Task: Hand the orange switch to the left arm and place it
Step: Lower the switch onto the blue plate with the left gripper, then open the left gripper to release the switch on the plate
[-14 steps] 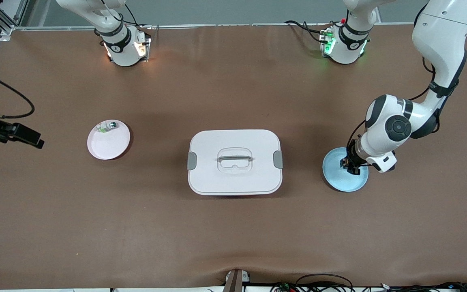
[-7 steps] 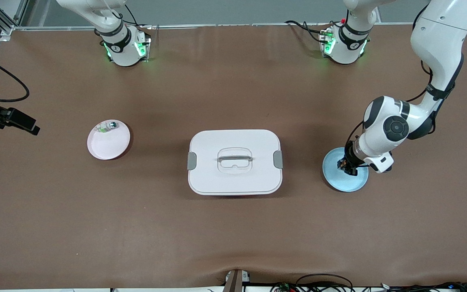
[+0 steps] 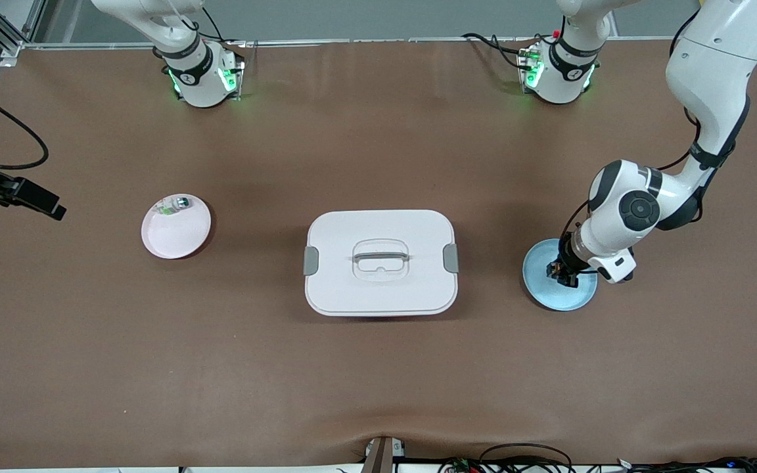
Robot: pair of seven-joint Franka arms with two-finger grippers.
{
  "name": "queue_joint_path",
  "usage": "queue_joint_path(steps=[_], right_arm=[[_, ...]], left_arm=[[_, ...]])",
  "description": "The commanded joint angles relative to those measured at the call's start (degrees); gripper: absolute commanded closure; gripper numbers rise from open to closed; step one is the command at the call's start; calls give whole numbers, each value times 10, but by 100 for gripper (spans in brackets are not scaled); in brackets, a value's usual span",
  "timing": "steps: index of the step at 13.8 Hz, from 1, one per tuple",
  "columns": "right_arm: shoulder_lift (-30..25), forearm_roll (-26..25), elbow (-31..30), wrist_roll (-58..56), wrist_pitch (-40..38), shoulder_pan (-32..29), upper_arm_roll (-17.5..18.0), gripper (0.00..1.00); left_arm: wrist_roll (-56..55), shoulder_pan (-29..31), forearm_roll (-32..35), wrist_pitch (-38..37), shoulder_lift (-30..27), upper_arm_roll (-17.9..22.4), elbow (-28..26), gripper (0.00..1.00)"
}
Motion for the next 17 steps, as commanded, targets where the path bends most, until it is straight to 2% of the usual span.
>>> queue_joint_path(steps=[1,3,4,11,17], right_arm=[[-18,5,-20,-45,-5,-11,7,0],[-18,5,-19,-54,-14,-11,7,0],[-19,5,-20,-54,-17,-11,7,0],[-21,5,-18,-53,-11,-9,8,0],[-21,5,-18,-53,-9,-11,8,0]], left_arm=[[-3,7,19,7,5,-5,1,67],[-2,7,19,7,4,-5,3,3],[-2,7,19,7,2,-6,8,0],[-10,19,0,-14,-7,-10,99,0],[-7,26,-10,-23,-2,-5,127,0]])
